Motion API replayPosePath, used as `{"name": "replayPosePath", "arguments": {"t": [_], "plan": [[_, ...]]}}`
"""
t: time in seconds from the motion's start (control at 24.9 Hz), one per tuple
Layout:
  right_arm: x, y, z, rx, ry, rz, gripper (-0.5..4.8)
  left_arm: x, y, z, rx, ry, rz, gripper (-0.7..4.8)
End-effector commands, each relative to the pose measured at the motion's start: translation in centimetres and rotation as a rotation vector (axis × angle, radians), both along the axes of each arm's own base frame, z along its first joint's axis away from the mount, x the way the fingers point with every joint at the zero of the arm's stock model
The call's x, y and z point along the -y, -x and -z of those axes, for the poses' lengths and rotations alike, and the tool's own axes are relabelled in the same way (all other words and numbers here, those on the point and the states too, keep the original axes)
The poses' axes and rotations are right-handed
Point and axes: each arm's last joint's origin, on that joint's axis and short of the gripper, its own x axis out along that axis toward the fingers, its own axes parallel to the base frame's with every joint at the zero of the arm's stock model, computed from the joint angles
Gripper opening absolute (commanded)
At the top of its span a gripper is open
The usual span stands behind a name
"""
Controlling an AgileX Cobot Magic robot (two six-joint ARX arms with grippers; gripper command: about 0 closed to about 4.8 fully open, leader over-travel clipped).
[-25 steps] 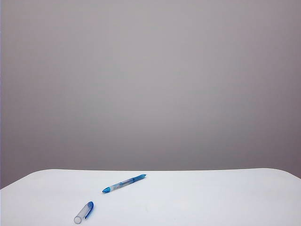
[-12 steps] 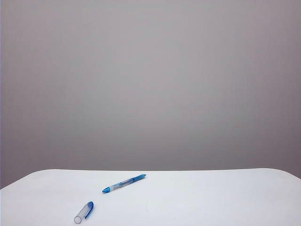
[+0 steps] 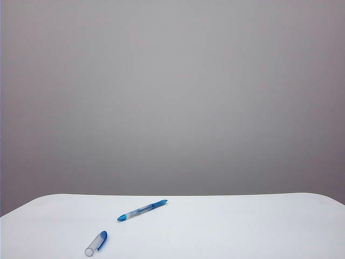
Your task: Pick up the pen and remove the cap.
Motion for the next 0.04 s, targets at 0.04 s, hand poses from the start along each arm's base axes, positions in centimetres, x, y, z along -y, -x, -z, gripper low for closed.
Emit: {"name": "replayPosePath", "arguments": {"t": [0.04], "plan": [[0.01, -0.02, 0.14, 0.001, -0.003, 0.006, -0.01, -0.02, 0.01, -0.05, -0.002, -0.003, -0.005, -0.05]]}}
